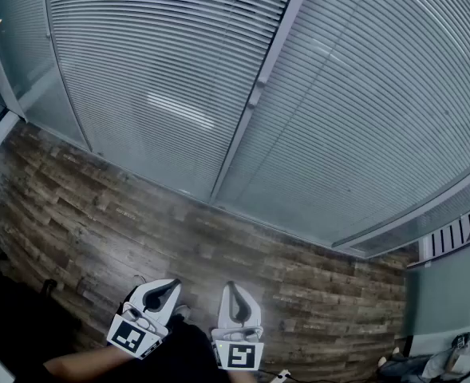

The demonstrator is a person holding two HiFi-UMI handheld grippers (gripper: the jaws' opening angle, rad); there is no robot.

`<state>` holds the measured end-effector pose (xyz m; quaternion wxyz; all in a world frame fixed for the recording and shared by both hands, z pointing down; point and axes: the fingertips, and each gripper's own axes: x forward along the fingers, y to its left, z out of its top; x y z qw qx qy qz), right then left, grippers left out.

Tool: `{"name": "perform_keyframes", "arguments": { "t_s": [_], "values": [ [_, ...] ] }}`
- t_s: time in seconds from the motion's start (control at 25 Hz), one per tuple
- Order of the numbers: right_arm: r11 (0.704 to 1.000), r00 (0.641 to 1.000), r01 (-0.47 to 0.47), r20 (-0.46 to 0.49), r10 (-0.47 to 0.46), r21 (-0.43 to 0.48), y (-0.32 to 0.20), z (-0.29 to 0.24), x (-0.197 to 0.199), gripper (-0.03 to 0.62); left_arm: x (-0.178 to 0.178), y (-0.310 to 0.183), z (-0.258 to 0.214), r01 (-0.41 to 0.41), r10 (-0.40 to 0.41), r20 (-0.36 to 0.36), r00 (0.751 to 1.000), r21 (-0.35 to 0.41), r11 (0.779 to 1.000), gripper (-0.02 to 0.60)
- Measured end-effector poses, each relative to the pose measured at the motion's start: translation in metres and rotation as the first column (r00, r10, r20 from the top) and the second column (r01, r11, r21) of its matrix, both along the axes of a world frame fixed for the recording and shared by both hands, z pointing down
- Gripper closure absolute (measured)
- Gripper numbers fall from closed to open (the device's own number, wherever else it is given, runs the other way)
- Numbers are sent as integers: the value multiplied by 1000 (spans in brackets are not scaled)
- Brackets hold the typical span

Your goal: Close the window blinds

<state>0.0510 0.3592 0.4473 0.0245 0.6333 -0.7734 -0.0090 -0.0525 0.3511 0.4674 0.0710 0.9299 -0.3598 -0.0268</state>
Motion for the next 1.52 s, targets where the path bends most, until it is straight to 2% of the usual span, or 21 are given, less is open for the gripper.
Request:
{"name": "perform_keyframes", "arguments": {
  "t_s": [0.12, 0.36, 0.56, 0.92, 1.08, 1.36, 1.52],
  "values": [
    [1000, 1000, 5, -10, -5, -5, 1, 1, 1, 594, -2, -3, -4, 4, -4, -10, 1000, 0, 1000, 583],
    [998, 999, 30, 37, -32, 59, 6, -18, -4, 594, 8, 4, -11, -25, 25, 0, 1000, 64, 998, 583],
    [992, 996, 44, 72, -52, 118, 14, -30, -2, 592, 15, 1, -16, -34, 34, -5, 999, 67, 997, 583],
    [990, 997, 44, 64, -53, 134, 11, -33, 4, 591, 13, -4, -20, -16, 17, -12, 1000, 64, 998, 583],
    [991, 996, 43, 72, -53, 128, 3, -32, 3, 591, 19, -10, -23, -36, 37, -14, 999, 71, 997, 583],
    [994, 1000, 7, 29, -10, 111, -10, -30, 19, 591, 30, -28, -19, -58, 61, -51, 997, 55, 997, 583],
    [990, 996, -86, 31, 83, 108, -23, -33, 32, 592, 48, -42, -13, -122, 123, -53, 991, 27, 992, 583]
  ]
}}
